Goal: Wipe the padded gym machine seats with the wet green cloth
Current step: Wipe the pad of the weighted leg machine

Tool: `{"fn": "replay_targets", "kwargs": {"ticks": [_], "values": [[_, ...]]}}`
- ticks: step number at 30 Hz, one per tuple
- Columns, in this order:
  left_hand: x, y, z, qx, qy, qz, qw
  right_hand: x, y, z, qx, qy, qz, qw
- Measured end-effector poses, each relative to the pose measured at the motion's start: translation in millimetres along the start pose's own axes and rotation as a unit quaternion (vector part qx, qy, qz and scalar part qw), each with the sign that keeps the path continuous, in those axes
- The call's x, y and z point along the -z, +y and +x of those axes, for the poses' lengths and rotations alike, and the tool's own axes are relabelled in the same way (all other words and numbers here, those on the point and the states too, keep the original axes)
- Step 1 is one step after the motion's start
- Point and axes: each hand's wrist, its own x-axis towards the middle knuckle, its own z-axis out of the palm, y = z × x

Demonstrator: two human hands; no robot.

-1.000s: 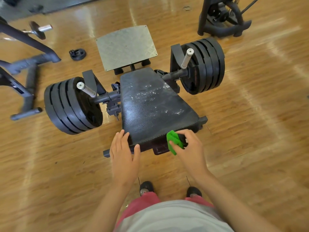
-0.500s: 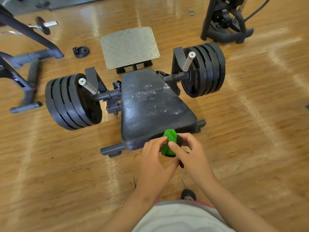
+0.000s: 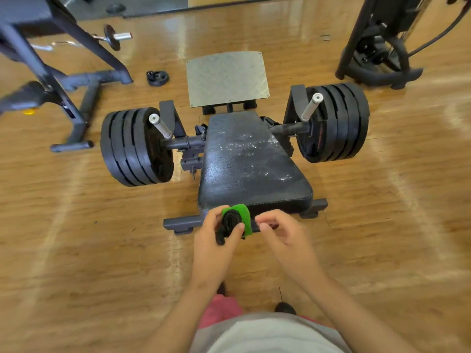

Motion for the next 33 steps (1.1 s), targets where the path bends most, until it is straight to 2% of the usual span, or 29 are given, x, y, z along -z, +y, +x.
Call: {"fn": "replay_targets", "kwargs": {"ticks": [4, 8, 11, 17, 21, 24, 33], "values": [[6, -2, 6, 0.036, 0.076, 0.005, 0.996, 16, 22, 36, 0.111, 0.067, -0.181, 0.975], [4, -6, 6, 0.033, 0.111, 0.029, 0.993, 20, 47, 66, 0.202, 0.053, -0.305, 0.929], [-4, -6, 5, 0.015, 0.117, 0.046, 0.992, 13, 61, 77, 0.224, 0.039, -0.363, 0.903], [-30, -8, 9, -0.013, 0.109, 0.096, 0.989, 8, 72, 80, 0.230, 0.043, -0.430, 0.872], [-49, -9, 12, -0.039, 0.117, 0.162, 0.979, 7, 74, 81, 0.227, 0.039, -0.448, 0.864], [-50, -11, 14, -0.029, 0.129, 0.195, 0.972, 8, 77, 81, 0.237, 0.031, -0.461, 0.855], [-6, -29, 15, 0.024, 0.211, 0.137, 0.967, 8, 78, 82, 0.244, 0.045, -0.467, 0.849]]}}
